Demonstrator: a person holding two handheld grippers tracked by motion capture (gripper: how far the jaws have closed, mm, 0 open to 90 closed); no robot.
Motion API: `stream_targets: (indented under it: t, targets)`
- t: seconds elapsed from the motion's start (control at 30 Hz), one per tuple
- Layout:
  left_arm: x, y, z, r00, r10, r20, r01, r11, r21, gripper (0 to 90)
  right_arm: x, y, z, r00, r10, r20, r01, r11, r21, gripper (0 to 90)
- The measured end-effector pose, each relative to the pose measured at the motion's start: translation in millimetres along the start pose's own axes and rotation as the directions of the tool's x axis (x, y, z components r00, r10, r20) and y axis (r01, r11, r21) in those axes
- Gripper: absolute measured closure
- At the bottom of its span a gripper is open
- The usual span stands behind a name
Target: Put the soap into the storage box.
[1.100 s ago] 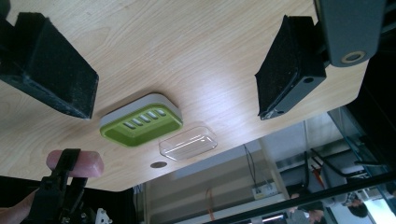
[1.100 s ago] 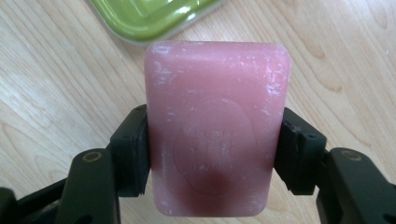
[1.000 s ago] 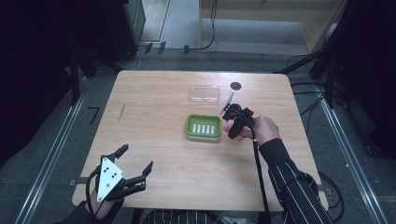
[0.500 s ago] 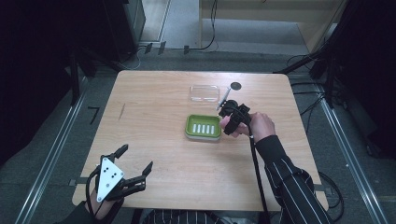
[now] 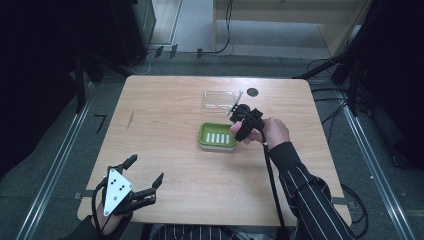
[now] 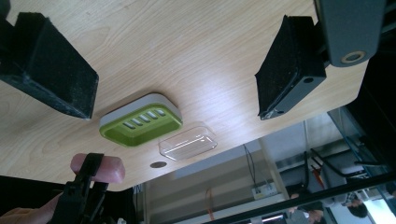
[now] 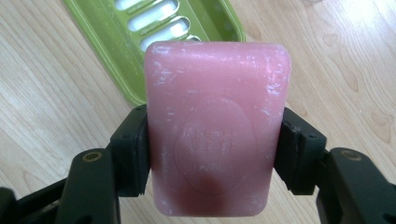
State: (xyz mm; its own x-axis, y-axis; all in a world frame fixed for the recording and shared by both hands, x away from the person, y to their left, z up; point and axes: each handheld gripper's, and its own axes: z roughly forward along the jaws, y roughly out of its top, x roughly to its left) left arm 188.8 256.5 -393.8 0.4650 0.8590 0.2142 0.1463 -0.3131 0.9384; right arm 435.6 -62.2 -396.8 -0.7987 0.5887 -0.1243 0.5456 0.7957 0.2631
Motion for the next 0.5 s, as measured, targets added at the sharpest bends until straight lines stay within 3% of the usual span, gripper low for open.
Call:
stream_targets:
  t: [0.5]
  targets:
    - [0.1,-0.1,0.1,1.0000,0.000,0.000,0.000,1.0000,0.001,13.3,2.1,12.2,-0.2,0.9998,-0.021,-0.004,0.021,0.999,-0.031,38.8]
